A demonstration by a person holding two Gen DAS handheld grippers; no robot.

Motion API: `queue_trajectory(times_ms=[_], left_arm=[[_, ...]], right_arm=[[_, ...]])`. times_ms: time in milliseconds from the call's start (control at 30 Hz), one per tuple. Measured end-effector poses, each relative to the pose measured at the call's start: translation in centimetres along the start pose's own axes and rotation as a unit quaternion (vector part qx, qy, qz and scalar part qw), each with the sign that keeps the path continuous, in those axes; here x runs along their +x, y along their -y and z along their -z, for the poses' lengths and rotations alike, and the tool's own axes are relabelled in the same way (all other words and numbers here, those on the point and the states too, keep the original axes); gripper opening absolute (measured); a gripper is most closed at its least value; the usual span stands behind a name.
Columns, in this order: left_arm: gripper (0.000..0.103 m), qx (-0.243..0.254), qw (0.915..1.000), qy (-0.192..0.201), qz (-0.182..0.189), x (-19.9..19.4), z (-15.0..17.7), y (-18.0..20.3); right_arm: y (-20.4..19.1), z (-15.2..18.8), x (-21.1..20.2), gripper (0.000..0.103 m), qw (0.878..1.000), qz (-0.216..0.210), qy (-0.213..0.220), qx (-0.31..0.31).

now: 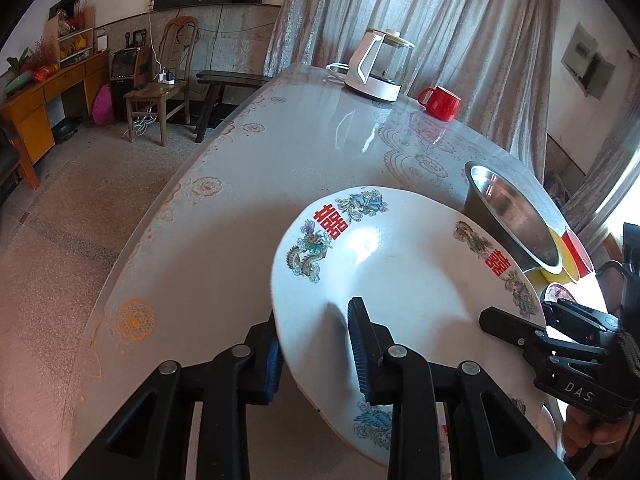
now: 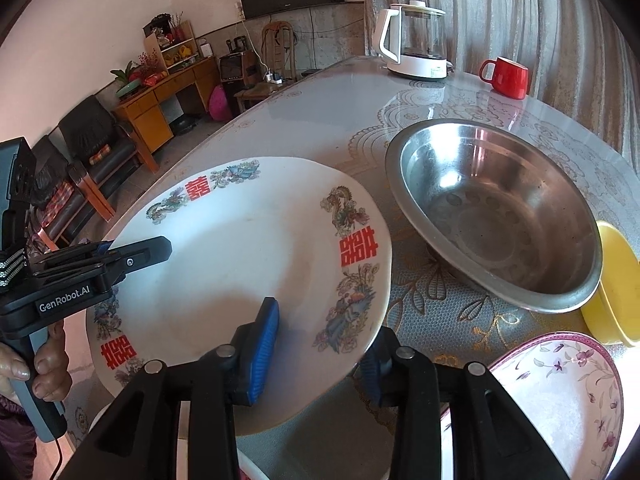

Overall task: Organize plates and bowls
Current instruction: 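Carry the red-print plate and lower it onto the purple-flowered plate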

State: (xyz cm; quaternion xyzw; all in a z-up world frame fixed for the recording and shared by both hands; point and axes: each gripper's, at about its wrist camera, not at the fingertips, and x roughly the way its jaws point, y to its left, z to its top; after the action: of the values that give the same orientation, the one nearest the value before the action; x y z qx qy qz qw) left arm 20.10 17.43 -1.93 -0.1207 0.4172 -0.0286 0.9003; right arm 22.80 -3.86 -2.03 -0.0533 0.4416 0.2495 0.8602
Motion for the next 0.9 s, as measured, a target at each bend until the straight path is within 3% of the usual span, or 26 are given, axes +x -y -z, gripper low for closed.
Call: queue_trajectory(times_ms=[567, 900], left_arm=[[0.030, 0.021, 0.9982, 0.052, 0.021, -4.0, 2.3, 1.1], [0.030, 0.056, 0.9943, 0.081, 0.042, -7.6, 3.4, 4.8]], right_arm=[[0.6, 0.8, -2.7, 0.037, 0.999, -0.016, 0.033, 0.006], [1.4, 3.0, -6.5, 0.037, 0.997, -0.020, 0.067, 0.022]])
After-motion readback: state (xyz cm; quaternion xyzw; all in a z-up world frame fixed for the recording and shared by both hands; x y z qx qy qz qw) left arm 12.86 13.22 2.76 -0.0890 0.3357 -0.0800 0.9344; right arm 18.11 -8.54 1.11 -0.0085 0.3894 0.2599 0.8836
